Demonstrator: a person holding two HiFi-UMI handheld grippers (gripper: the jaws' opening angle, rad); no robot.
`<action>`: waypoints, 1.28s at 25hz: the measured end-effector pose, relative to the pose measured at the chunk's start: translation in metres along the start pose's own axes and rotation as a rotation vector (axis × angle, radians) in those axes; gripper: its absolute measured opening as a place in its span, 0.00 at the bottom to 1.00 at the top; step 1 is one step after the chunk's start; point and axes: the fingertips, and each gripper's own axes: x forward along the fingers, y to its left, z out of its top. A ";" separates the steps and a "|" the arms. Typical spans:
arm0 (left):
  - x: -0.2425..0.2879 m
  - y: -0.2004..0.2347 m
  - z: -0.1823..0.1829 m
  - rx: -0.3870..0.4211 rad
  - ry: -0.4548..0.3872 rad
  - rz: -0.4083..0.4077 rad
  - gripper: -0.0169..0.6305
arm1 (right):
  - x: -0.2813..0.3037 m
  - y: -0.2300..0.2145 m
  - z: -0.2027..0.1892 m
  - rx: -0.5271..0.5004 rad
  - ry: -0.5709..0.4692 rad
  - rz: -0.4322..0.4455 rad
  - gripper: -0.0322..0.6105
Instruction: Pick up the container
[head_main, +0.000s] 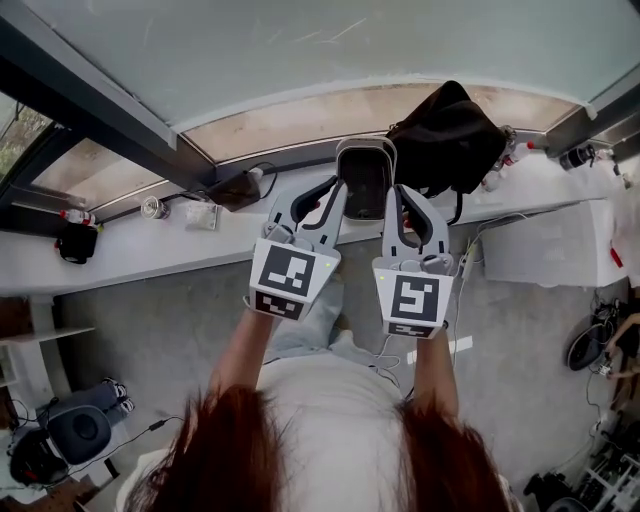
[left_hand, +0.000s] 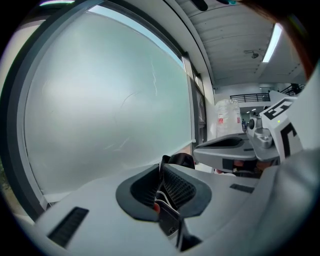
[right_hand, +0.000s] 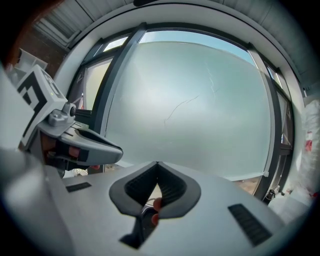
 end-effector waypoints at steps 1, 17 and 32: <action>0.007 0.004 -0.003 0.000 0.006 -0.001 0.05 | 0.008 -0.002 -0.003 -0.005 0.007 0.004 0.09; 0.111 0.059 -0.065 -0.036 0.075 -0.035 0.05 | 0.114 -0.021 -0.076 -0.113 0.156 0.048 0.09; 0.179 0.094 -0.124 -0.049 0.158 -0.050 0.05 | 0.188 -0.030 -0.134 -0.206 0.306 0.068 0.09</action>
